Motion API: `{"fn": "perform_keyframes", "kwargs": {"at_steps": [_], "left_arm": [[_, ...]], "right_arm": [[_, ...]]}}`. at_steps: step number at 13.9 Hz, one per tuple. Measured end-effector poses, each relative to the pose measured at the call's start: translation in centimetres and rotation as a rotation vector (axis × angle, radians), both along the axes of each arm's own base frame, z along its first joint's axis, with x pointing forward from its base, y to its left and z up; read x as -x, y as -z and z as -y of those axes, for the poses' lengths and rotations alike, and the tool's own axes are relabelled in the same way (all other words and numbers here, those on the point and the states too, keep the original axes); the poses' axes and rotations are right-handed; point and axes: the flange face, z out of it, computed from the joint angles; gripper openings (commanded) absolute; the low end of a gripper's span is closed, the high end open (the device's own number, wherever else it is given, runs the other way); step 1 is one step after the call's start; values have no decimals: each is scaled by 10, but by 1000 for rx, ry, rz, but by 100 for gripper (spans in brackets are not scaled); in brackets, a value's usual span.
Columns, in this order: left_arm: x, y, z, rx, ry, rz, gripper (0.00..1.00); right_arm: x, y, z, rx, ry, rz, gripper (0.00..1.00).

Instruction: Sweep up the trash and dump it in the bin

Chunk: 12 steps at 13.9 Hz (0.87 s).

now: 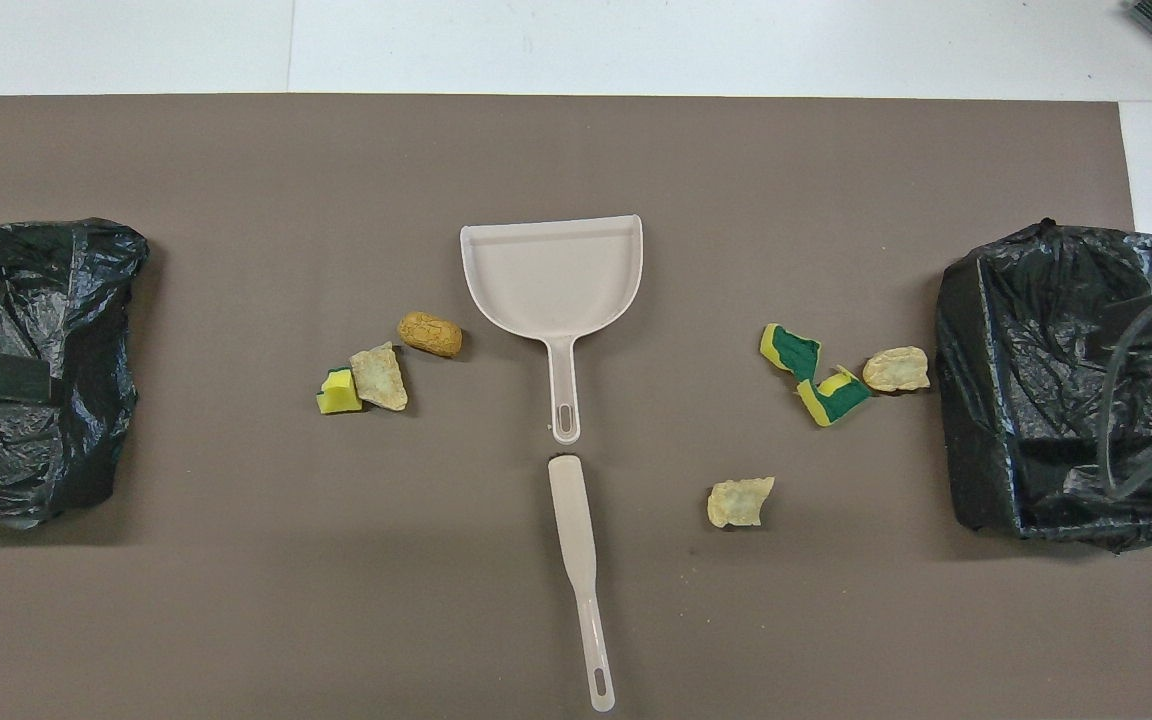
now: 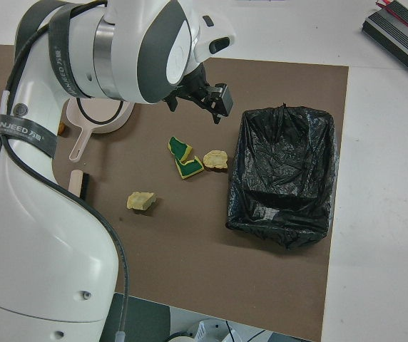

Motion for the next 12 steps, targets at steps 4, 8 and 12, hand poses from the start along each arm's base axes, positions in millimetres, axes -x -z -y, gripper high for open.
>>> {"fn": "perform_keyframes", "kwargs": {"at_steps": [4, 8, 12], "left_arm": [[0, 0, 0, 0, 0, 0, 100], [0, 0, 0, 0, 0, 0, 100], [0, 1, 3, -1, 5, -3, 100]], "right_arm": [[1, 2, -2, 0, -3, -5, 100], [3, 1, -4, 0, -7, -2, 100], [3, 2, -4, 0, -7, -4, 100]]}}
